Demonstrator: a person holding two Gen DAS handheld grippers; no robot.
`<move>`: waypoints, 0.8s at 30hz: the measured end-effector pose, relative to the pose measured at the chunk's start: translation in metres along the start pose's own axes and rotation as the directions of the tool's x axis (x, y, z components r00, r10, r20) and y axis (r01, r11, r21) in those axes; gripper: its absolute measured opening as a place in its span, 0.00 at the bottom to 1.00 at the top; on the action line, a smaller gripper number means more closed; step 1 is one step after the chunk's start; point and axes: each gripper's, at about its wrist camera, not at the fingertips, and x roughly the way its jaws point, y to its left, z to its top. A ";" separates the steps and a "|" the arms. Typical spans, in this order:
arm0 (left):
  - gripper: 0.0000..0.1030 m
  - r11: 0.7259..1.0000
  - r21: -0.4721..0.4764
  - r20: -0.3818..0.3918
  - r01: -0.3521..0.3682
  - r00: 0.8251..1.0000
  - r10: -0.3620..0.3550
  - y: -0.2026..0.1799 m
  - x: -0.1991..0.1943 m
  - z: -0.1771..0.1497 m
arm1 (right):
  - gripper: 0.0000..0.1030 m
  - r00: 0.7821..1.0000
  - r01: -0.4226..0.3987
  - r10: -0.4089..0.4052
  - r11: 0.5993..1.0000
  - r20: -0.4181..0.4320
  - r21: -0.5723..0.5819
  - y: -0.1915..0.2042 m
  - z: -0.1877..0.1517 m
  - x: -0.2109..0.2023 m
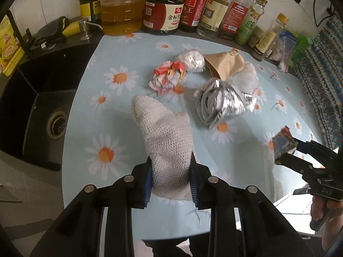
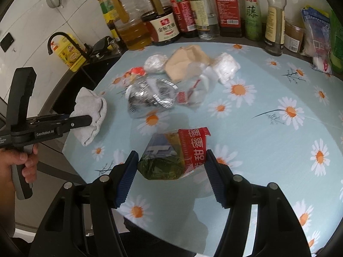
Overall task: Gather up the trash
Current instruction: 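Carry the sock and drink pouch down to the trash bin with both tools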
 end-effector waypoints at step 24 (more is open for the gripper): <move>0.26 0.989 -0.002 -0.048 0.150 0.988 -0.150 0.023 -0.037 -0.100 | 0.61 0.998 -0.021 0.019 0.999 -0.059 -0.027 0.094 -0.059 0.008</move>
